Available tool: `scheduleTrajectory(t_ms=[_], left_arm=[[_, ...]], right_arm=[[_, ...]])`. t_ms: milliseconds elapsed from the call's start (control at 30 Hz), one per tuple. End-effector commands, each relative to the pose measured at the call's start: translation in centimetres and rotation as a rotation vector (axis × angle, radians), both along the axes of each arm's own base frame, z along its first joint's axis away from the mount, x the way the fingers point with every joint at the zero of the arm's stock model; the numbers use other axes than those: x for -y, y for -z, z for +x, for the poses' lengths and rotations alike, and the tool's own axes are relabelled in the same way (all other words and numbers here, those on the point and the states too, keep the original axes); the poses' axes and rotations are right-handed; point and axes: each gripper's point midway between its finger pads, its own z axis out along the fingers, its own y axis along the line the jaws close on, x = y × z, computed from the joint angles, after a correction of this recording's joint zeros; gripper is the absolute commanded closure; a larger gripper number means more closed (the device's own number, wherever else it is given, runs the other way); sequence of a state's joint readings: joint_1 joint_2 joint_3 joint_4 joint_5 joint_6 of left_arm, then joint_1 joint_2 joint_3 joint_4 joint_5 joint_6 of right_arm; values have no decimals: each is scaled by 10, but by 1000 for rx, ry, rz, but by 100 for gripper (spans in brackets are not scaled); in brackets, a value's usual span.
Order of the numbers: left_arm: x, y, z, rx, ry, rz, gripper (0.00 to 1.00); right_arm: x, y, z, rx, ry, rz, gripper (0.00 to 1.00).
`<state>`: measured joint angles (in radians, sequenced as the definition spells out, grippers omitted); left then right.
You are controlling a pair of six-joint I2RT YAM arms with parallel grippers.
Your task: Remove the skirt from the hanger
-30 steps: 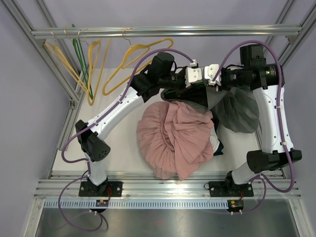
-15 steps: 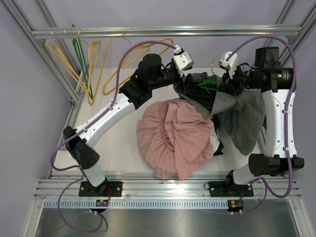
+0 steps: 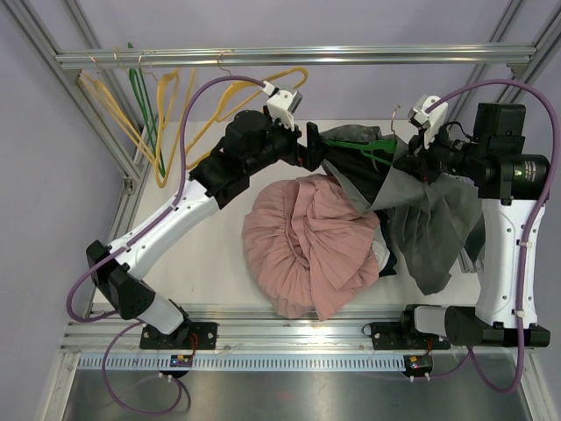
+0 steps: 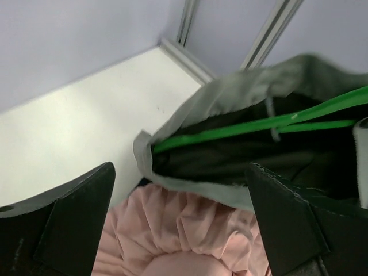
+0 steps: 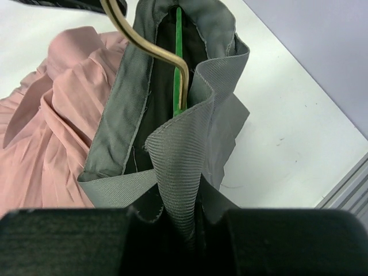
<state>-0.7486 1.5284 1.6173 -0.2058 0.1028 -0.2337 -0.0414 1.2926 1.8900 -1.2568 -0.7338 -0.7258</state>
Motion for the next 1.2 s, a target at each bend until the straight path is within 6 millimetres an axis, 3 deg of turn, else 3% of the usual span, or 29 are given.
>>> scheduleTrajectory(t_ms=[0, 167, 433, 467, 567, 633, 667, 767, 900, 1000, 1167], left_arm=[[-11, 11, 9, -133, -107, -61, 1], [-14, 13, 19, -168, -132, -86, 7], [-4, 19, 32, -186, -115, -55, 35], [-3, 27, 36, -196, -117, -40, 50], [-3, 33, 45, -199, -133, -16, 74], [-10, 39, 53, -200, -172, 18, 96], [-13, 35, 59, -193, -192, 22, 100], [-38, 48, 75, -222, -304, 75, 100], [-63, 83, 89, -334, -378, 114, 100], [-63, 105, 88, -381, -337, 132, 100], [-56, 107, 76, -377, -261, 105, 100]], right_arm=[[-10, -30, 0, 93, -23, 77, 100], [-12, -29, -4, 88, -35, 82, 100], [-13, -30, -7, 93, -35, 91, 100], [-13, -29, -7, 93, -35, 91, 100], [-13, -27, -7, 86, -36, 92, 100], [-14, -27, -8, 85, -41, 94, 100], [-14, -26, -10, 83, -45, 92, 100], [-13, -27, -14, 115, -73, 50, 100], [-10, -22, -25, 126, -134, -10, 100], [-12, -32, -28, 142, -144, 42, 100], [-11, -58, -18, 223, -98, 106, 100]])
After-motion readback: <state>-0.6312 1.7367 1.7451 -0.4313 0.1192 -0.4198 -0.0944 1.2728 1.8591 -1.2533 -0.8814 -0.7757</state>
